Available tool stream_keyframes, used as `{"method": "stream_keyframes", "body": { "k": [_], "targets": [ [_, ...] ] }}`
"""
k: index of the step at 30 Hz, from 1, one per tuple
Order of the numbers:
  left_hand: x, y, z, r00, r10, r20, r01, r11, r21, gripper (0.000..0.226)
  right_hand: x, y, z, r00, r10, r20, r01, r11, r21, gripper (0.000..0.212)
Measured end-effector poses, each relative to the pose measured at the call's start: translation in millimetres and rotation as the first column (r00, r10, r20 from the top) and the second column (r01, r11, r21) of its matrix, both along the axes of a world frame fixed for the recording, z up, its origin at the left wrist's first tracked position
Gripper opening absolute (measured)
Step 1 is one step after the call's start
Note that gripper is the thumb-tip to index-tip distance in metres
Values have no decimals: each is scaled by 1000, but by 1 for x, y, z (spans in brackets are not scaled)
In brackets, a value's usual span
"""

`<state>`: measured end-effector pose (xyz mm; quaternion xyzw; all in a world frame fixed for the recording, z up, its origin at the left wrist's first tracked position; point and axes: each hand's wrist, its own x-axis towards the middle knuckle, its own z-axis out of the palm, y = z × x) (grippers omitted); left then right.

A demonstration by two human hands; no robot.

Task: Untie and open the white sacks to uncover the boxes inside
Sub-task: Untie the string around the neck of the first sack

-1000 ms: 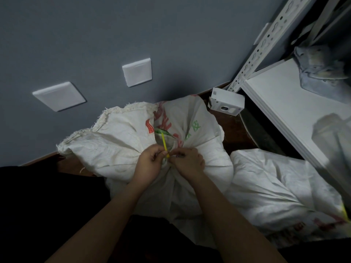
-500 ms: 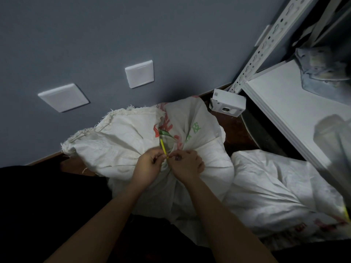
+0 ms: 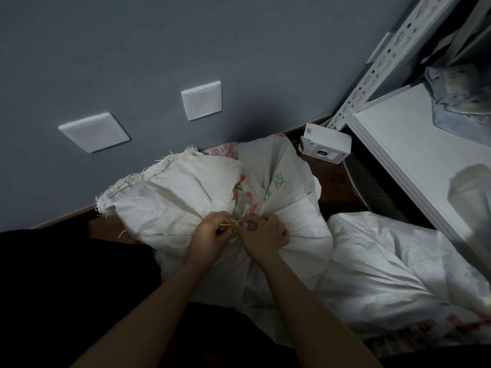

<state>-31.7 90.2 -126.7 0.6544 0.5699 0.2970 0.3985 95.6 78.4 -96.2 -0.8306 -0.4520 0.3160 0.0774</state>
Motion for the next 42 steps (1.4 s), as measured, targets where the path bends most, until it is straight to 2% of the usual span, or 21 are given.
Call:
{"method": "stream_keyframes", "body": {
  "k": [4, 8, 13, 17, 23, 28, 30, 32, 34, 37, 39, 42],
  "targets": [
    [-3, -1, 1, 998, -48, 38, 47, 999, 25, 24, 2, 1, -1, 1000, -3, -23, 3, 1000, 0, 22],
    [-3, -3, 5, 995, -56, 77, 55, 998, 11, 11, 6, 3, -2, 999, 16, -40, -17, 1000, -26, 23],
    [-2, 0, 3, 997, -68, 42, 68, 998, 6, 8, 10, 5, -1, 997, 22, -73, -24, 999, -28, 22],
    [-4, -5, 9, 995, -38, 92, 35, 999, 31, 15, 11, 4, -1, 996, 32, -89, -34, 999, -24, 22],
    [1, -3, 9, 1000, -1, 9, 1, 999, 33, 29, 11, 3, -1, 996, 18, -89, -19, 1000, -16, 20],
    [-3, -2, 7, 998, 11, 58, -10, 1000, -8, 5, 10, 3, -1, 998, 54, -42, -53, 998, 19, 20],
    [-3, -1, 11, 997, 13, 75, -11, 1000, -29, 2, 13, -2, -1, 997, 77, -11, -76, 993, 85, 21],
    [-1, 0, 19, 999, -7, 38, 7, 1000, 2, 9, 18, -11, -3, 985, 118, 128, -149, 954, 260, 23],
    [2, 0, 25, 1000, -2, -26, 4, 999, 47, 5, 20, -18, -3, 961, 115, 250, -224, 854, 470, 23],
    [7, -2, 32, 994, 52, -100, -43, 995, 88, 8, 17, -17, 4, 942, 229, 247, -336, 683, 649, 21],
    [8, -4, 38, 991, 69, -111, -58, 994, 97, 9, 14, -14, 8, 943, 296, 151, -321, 700, 638, 19],
    [7, -6, 44, 992, 26, -123, -13, 995, 102, 8, 12, -13, 4, 970, 238, 39, -219, 800, 558, 9]
  ]
}}
